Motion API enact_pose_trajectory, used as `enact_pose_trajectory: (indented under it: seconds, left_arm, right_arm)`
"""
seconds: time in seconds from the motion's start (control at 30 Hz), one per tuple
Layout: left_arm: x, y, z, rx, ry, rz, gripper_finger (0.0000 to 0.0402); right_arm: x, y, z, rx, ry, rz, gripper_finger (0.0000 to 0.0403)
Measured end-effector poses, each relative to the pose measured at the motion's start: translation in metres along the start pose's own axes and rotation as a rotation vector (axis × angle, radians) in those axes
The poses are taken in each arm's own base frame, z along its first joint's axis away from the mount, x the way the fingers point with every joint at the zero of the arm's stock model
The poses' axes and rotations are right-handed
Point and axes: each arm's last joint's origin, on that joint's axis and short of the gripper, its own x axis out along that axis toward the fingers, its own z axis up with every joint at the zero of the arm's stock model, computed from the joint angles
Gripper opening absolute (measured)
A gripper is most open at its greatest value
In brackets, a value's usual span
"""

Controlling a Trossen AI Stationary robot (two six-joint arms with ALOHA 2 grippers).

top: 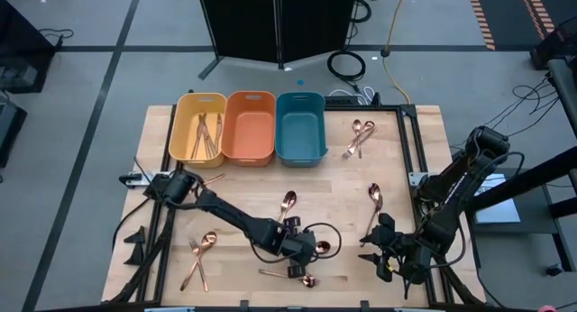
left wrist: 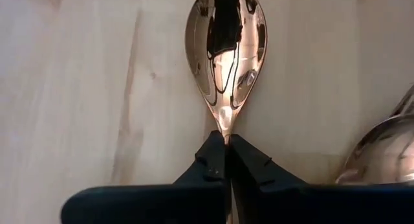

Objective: Sort silverware
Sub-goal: Put the gold spoon into the orange bin

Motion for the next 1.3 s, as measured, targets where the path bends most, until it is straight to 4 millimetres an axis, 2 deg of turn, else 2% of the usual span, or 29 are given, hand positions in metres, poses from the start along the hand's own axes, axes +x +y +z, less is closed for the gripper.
enact_pose_trajectory:
  seconds: [0.2,0.37,0.57,0.77,0.87,1.07,1.2,1.3]
  left_arm:
    - [-0.033,0.006,0.025,-0.049,-0.066,-0.008,0.0001]
    - [-0.075,0.040,0.043,-0.238,-0.085,0.098,0.0000]
    - [-0.139,0.099,0.058,-0.373,-0.116,0.245,0.0000]
    - [-0.200,0.178,0.071,-0.561,-0.233,0.338,0.0000]
    - [-0.215,0.221,0.069,-0.664,-0.248,0.378,0.0000]
    - [-0.225,0.302,0.050,-0.874,-0.199,0.465,0.0000]
    - [-0.230,0.338,0.033,-0.994,-0.180,0.527,0.0000]
    - [-0.229,0.354,0.022,-1.062,-0.170,0.557,0.0000]
  right_arm:
    - [0.000,0.000,0.000,-0.007,-0.015,-0.007,0.0215]
    - [0.000,-0.001,0.001,-0.027,-0.045,-0.021,0.0215]
    - [0.001,0.000,0.001,-0.051,-0.059,-0.028,0.0215]
    - [0.010,0.001,-0.007,-0.099,-0.050,-0.064,0.0215]
    - [0.014,0.002,-0.010,-0.116,-0.040,-0.074,0.0215]
    - [0.016,0.002,-0.012,-0.143,-0.011,-0.067,0.0215]
    - [0.015,0.002,-0.013,-0.168,0.007,-0.063,0.0215]
    - [0.015,0.001,-0.013,-0.185,0.017,-0.065,0.0215]
